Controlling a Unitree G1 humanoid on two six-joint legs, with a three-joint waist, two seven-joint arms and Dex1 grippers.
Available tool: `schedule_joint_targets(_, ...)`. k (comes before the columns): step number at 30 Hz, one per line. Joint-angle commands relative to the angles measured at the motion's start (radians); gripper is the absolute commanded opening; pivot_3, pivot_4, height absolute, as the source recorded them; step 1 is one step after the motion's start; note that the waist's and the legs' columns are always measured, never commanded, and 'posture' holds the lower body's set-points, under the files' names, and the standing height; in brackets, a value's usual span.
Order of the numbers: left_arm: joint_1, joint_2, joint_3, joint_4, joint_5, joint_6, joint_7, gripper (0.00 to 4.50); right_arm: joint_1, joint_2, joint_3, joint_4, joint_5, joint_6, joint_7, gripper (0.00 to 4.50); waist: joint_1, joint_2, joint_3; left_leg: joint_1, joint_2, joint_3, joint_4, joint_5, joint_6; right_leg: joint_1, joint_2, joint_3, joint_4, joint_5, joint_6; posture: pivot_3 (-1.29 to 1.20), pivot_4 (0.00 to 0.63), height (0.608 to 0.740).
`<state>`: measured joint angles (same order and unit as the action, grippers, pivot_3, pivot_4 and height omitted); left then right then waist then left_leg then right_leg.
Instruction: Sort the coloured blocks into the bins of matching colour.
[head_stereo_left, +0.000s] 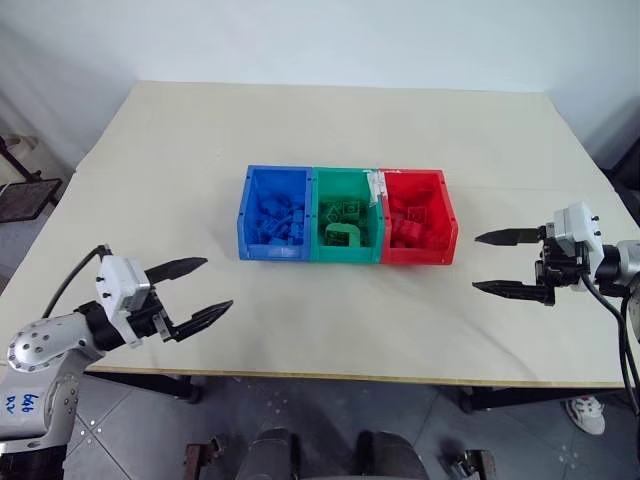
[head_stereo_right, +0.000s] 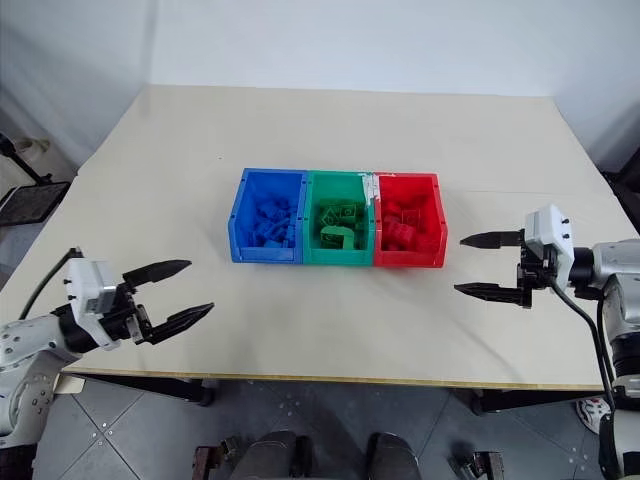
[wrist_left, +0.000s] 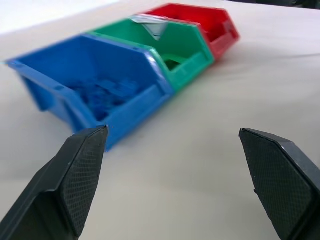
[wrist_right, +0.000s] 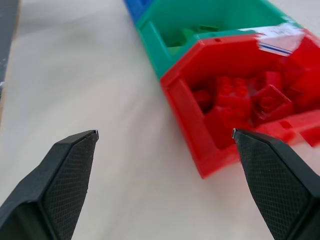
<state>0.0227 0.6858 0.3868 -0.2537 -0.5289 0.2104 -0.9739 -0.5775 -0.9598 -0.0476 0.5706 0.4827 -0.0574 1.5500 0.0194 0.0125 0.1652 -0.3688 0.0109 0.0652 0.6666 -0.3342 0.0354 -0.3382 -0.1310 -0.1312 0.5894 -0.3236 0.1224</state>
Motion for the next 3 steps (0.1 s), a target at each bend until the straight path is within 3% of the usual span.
schedule_joint_targets(1,-0.020,0.005,0.028,0.006,-0.022,-0.032,-0.002,4.46,-0.033,-0.004,-0.033,0.039,-0.006,-0.031,0.064,4.50,-0.001,0.000,0.000,0.000,0.000,0.000,0.000,0.000,0.000,0.000,0.000,0.000,0.000,0.000,0.000,0.00,0.150,0.740)
schedule_joint_targets(3,-0.036,-0.001,0.029,0.018,-0.031,-0.046,-0.008,4.46,-0.044,-0.001,-0.040,0.059,-0.011,-0.038,0.064,4.50,-0.002,0.000,0.000,0.000,0.000,0.000,0.000,0.000,0.000,0.000,0.000,0.000,0.000,0.000,0.000,0.00,0.150,0.740)
